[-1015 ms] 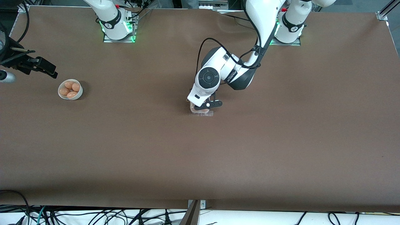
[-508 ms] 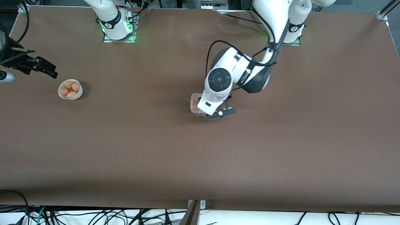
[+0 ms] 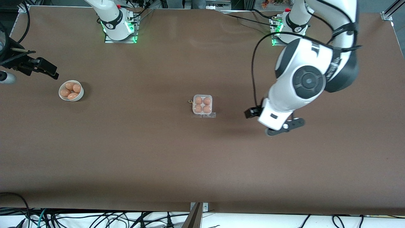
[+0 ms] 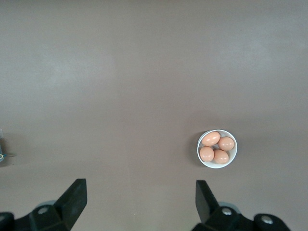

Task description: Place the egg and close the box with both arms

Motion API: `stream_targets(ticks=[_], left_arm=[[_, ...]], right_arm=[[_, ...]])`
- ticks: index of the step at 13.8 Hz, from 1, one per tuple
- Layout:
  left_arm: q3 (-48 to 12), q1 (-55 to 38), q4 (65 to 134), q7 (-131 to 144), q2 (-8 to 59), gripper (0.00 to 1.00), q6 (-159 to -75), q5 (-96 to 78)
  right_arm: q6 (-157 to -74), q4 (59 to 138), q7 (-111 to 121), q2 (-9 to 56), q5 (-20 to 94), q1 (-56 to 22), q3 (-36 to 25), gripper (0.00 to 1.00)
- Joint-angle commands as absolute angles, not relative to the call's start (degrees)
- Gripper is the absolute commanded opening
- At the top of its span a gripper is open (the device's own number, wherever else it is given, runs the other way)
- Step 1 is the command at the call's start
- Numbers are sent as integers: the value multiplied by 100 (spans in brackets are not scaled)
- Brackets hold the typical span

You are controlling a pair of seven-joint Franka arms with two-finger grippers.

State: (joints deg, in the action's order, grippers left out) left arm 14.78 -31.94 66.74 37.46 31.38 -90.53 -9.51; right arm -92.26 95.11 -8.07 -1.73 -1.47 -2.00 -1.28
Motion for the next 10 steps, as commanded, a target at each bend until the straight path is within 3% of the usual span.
stream_targets(ticks=[1,7,10], left_arm=[[1503,-3095,6688,3551,2849,100,-8790,-422],[1398,-2050,6846,2639,2155,100,-8499,-404],[846,-1041,7311,1980,1584,100,-8499,-396]], right_arm=[[-9193,9413,-738,-149,-53,-202,-132,100],[-9185,9413,-747,-149,-53,-193,-132,100],[-9185,9413,-747,-149,-61,-193,-132,100]])
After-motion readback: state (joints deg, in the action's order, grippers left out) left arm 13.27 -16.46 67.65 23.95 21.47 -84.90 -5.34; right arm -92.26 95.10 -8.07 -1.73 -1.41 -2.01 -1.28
